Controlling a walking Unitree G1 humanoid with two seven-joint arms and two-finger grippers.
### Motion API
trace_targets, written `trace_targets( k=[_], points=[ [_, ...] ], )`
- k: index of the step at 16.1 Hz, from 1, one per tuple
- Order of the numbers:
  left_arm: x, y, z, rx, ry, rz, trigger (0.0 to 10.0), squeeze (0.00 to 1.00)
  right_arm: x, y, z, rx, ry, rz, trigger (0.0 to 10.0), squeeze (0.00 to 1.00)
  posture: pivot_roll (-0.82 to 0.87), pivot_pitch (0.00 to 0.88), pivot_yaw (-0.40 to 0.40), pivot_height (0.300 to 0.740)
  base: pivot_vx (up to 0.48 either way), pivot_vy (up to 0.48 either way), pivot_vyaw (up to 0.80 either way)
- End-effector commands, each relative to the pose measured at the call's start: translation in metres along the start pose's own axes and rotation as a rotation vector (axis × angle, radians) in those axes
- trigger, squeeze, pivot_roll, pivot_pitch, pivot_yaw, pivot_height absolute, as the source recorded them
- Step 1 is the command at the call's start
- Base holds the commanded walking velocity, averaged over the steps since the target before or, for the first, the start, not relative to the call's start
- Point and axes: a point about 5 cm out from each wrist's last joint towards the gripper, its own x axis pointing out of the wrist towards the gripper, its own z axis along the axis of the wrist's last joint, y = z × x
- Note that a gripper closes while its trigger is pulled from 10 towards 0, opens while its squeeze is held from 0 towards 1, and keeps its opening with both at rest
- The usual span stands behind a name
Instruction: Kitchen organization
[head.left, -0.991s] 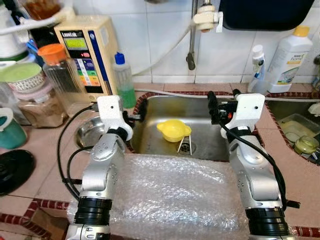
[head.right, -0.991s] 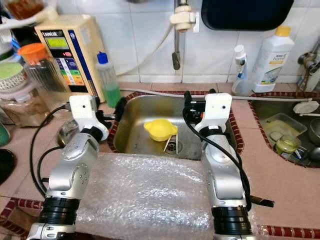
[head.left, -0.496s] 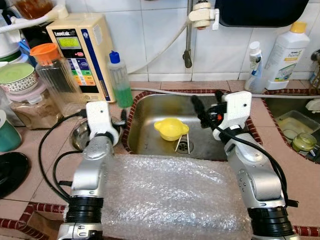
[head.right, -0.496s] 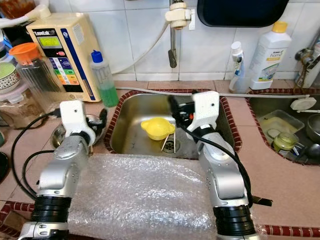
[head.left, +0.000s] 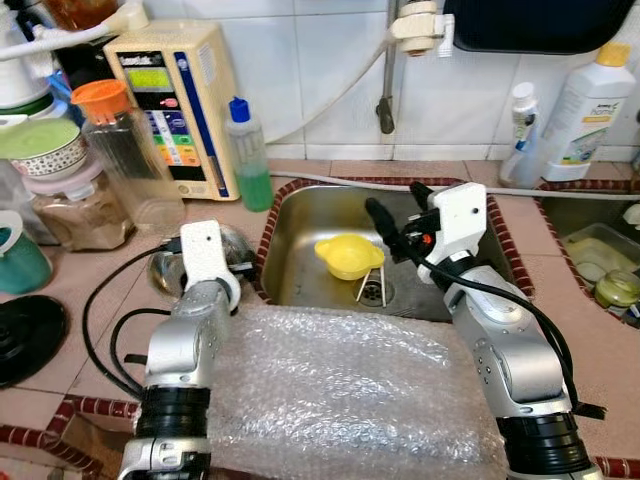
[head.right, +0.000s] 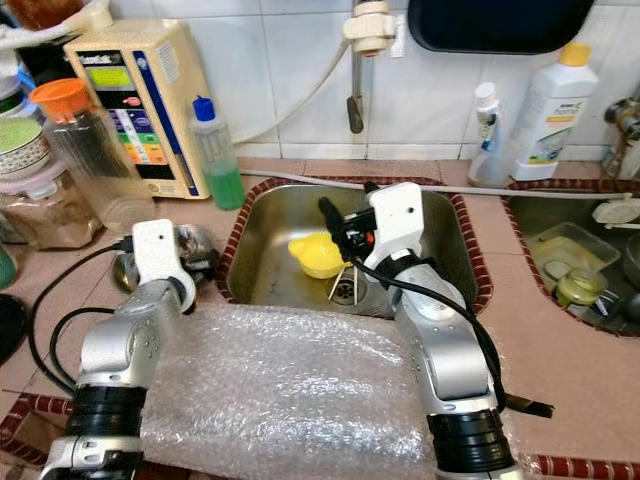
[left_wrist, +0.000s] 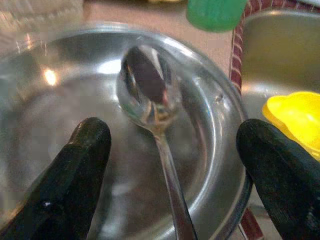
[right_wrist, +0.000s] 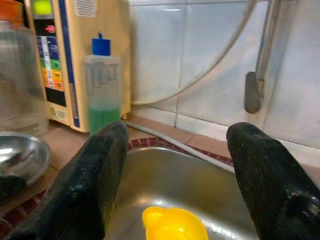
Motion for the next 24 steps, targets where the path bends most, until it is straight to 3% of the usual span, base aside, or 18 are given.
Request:
trace_targets(
  k=[1, 2, 6, 7, 11, 13, 15, 16, 17, 18, 19, 20, 21, 24],
  points=[
    [0.003, 0.003, -0.009, 0.005, 0.084, 0.025, 10.0, 0.0, 0.002, 0.002, 0.01, -0.028, -0.026, 0.026, 10.0, 0.0, -0.01, 0.0, 0.074, 0.74, 0.0, 0.0, 0.0],
    [0.004, 0.004, -0.009, 0.005, 0.092, 0.027, 10.0, 0.0, 0.002, 0.002, 0.01, -0.031, -0.027, 0.026, 10.0, 0.0, -0.01, 0.0, 0.074, 0.74, 0.0, 0.0, 0.0],
    [0.006, 0.009, -0.008, -0.01, 0.116, 0.054, 4.5, 0.0, 0.002, 0.001, 0.011, -0.041, -0.027, 0.023, 10.0, 0.0, -0.01, 0.0, 0.071, 0.74, 0.0, 0.0, 0.0],
    [0.006, 0.01, -0.009, -0.024, 0.125, 0.059, 4.7, 0.0, 0.001, 0.001, 0.011, -0.043, -0.028, 0.021, 10.0, 0.0, -0.01, 0.0, 0.071, 0.74, 0.0, 0.0, 0.0],
    [0.006, 0.022, -0.013, -0.03, 0.143, 0.114, 3.5, 0.0, 0.003, -0.003, 0.013, -0.051, -0.037, 0.005, 10.0, 0.0, -0.01, 0.0, 0.067, 0.74, 0.0, 0.0, 0.0],
    [0.005, 0.028, -0.014, -0.044, 0.145, 0.129, 4.4, 0.0, 0.004, -0.004, 0.014, -0.058, -0.042, -0.002, 10.0, 0.0, 0.0, 0.0, 0.063, 0.74, 0.0, 0.0, 0.0],
    [0.005, 0.029, -0.013, -0.053, 0.137, 0.132, 4.2, 0.0, 0.004, -0.006, 0.015, -0.059, -0.044, -0.008, 10.0, 0.0, 0.0, 0.0, 0.06, 0.74, 0.0, 0.0, 0.0],
    [0.004, 0.03, -0.012, -0.056, 0.133, 0.136, 3.3, 0.0, 0.005, -0.007, 0.016, -0.062, -0.049, -0.014, 10.0, 0.0, 0.0, 0.0, 0.059, 0.74, 0.0, 0.0, 0.0],
    [0.003, 0.032, -0.011, -0.062, 0.129, 0.137, 3.3, 0.0, 0.006, -0.008, 0.018, -0.064, -0.054, -0.016, 10.0, 0.0, 0.01, 0.0, 0.057, 0.74, 0.0, 0.0, 0.0],
    [0.003, 0.034, -0.009, -0.068, 0.119, 0.145, 1.3, 0.0, 0.007, -0.009, 0.021, -0.06, -0.062, -0.004, 10.0, 0.0, 0.01, 0.0, 0.057, 0.74, 0.0, 0.0, 0.0],
    [0.003, 0.035, -0.008, -0.073, 0.119, 0.153, 2.1, 0.0, 0.008, -0.008, 0.022, -0.052, -0.068, 0.016, 10.0, 0.0, 0.01, 0.0, 0.056, 0.74, 0.0, 0.0, 0.0],
    [0.003, 0.036, -0.007, -0.083, 0.117, 0.162, 2.2, 0.0, 0.008, -0.005, 0.026, -0.029, -0.078, 0.062, 10.0, 0.0, 0.01, 0.0, 0.056, 0.74, 0.0, 0.0, 0.0],
    [0.002, 0.038, -0.006, -0.094, 0.11, 0.173, 2.6, 0.0, 0.006, 0.002, 0.03, -0.005, -0.089, 0.16, 10.0, 0.0, 0.01, 0.0, 0.055, 0.74, 0.0, 0.0, 0.0],
    [0.003, 0.038, -0.003, -0.106, 0.098, 0.178, 2.5, 0.0, -0.002, 0.014, 0.027, -0.017, -0.031, 0.341, 10.0, 0.0, 0.01, 0.0, 0.055, 0.74, 0.0, 0.0, 0.0]
  ],
)
